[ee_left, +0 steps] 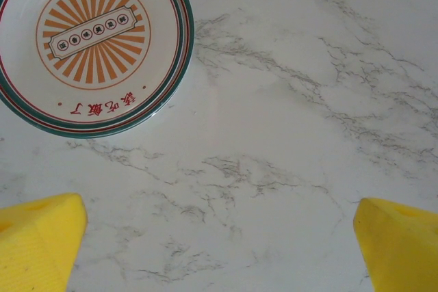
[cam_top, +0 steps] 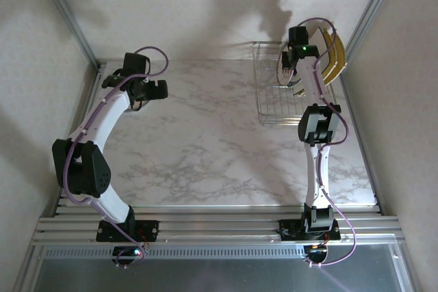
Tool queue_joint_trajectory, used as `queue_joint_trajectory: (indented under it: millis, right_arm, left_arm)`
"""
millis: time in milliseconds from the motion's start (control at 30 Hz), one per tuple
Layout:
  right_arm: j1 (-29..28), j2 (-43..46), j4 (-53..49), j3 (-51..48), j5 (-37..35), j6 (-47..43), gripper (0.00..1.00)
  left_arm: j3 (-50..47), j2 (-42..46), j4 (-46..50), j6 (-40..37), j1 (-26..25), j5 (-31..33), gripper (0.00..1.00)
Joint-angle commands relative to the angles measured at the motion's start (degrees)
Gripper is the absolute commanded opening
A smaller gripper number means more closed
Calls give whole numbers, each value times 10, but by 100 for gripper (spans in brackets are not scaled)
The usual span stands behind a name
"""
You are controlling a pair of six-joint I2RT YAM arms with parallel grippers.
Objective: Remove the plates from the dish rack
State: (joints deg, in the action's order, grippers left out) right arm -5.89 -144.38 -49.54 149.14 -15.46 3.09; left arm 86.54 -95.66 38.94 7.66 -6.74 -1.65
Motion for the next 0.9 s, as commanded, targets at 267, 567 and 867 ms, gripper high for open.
queue_joint_trajectory:
  millis: [267, 567, 867]
  right_arm:
    - [-4, 29, -7, -4, -11, 15, 0]
    - [-4, 86, -39, 4, -33, 16, 0]
    - [-7, 149, -63, -10, -47, 8, 0]
  left_arm:
    - [16, -5, 20, -10, -7, 13, 100]
    - [10, -13, 37, -14, -7, 36, 100]
    - [5, -4, 47, -17, -8, 38, 100]
